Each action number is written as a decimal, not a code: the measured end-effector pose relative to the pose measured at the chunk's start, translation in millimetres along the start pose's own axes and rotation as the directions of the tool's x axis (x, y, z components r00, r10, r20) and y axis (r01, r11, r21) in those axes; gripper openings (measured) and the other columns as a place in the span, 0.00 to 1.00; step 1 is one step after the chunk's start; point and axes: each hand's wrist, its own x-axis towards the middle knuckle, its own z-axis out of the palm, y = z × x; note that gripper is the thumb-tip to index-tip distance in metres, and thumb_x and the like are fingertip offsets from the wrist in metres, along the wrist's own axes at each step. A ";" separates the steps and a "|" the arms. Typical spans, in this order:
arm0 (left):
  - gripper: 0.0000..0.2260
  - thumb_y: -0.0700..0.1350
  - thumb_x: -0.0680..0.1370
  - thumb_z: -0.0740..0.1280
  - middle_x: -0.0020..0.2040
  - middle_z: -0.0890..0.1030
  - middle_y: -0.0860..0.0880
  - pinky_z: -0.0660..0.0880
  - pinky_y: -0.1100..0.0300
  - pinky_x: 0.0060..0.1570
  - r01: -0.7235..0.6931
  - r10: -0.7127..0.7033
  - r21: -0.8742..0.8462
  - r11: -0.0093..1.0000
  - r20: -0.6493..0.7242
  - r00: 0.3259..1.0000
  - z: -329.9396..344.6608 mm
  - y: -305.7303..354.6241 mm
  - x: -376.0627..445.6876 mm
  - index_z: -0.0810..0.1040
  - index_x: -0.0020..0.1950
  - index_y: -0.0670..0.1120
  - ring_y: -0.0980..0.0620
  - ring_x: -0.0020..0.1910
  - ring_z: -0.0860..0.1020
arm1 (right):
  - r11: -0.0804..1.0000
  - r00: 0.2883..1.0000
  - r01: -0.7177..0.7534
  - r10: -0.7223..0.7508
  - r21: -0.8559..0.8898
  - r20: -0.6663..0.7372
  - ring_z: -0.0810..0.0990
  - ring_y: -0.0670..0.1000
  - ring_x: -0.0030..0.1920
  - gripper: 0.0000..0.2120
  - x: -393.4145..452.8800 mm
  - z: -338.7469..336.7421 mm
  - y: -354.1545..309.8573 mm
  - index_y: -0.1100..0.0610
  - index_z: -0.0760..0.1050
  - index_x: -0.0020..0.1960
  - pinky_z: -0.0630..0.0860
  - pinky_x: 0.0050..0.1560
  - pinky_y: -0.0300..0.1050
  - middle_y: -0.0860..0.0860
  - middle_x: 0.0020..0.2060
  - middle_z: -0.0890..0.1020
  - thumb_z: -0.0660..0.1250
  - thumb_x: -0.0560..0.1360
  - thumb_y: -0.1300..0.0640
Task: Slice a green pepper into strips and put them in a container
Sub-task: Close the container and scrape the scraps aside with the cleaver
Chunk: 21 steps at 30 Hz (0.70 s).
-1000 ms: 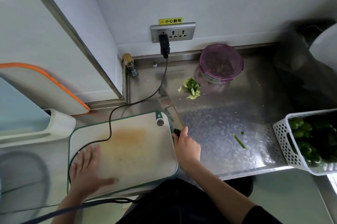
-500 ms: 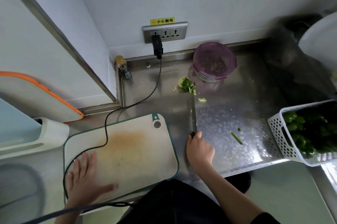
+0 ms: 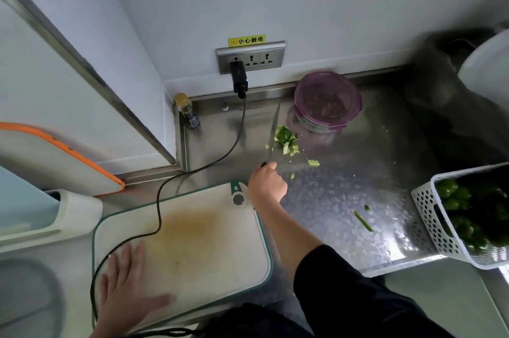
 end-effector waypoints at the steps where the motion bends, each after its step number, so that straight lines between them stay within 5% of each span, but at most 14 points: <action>1: 0.67 0.79 0.43 0.58 0.76 0.35 0.54 0.41 0.49 0.72 0.002 -0.002 0.006 1.000 -0.001 1.000 -0.5 0.4 0.2 0.30 0.72 0.55 0.49 0.75 0.36 | 0.999 0.999 -0.037 0.037 0.001 0.005 0.82 0.58 0.49 0.13 -1.2 0.1 3.5 0.59 0.63 0.58 0.69 0.36 0.44 0.56 0.50 0.82 0.47 0.83 0.52; 7: 0.67 0.80 0.42 0.55 0.77 0.39 0.51 0.45 0.48 0.72 0.022 -0.019 0.065 0.998 -0.055 0.998 1.1 8.0 -0.5 0.36 0.76 0.55 0.47 0.76 0.39 | 0.982 0.983 -0.182 0.183 0.054 -0.003 0.82 0.58 0.49 0.12 -30.5 5.0 48.6 0.59 0.62 0.60 0.68 0.36 0.44 0.56 0.49 0.82 0.48 0.83 0.53; 14: 0.64 0.85 0.50 0.43 0.70 0.69 0.39 0.61 0.39 0.59 -0.044 0.043 0.022 0.999 0.045 0.998 10.9 -0.8 4.0 0.66 0.72 0.43 0.33 0.65 0.67 | 0.878 0.899 -0.420 0.437 0.229 -0.026 0.81 0.59 0.51 0.08 -67.4 11.8 102.2 0.58 0.61 0.54 0.70 0.44 0.47 0.57 0.50 0.82 0.49 0.81 0.53; 18: 0.57 0.83 0.57 0.39 0.71 0.67 0.41 0.67 0.39 0.60 -0.021 0.007 0.127 0.992 0.110 0.994 28.4 -33.8 23.9 0.55 0.77 0.49 0.41 0.68 0.64 | 0.825 0.862 -0.462 0.504 0.326 -0.051 0.80 0.61 0.53 0.17 -79.5 8.0 106.1 0.62 0.64 0.59 0.72 0.49 0.50 0.59 0.51 0.82 0.47 0.81 0.50; 21: 0.64 0.85 0.46 0.38 0.78 0.51 0.46 0.55 0.37 0.69 0.017 -0.029 0.198 0.980 0.058 0.998 22.3 -32.8 26.8 0.41 0.77 0.54 0.46 0.75 0.48 | 0.900 0.934 -0.312 0.349 0.305 -0.075 0.81 0.60 0.50 0.14 -80.8 5.4 81.7 0.59 0.65 0.51 0.72 0.47 0.49 0.57 0.48 0.82 0.47 0.82 0.50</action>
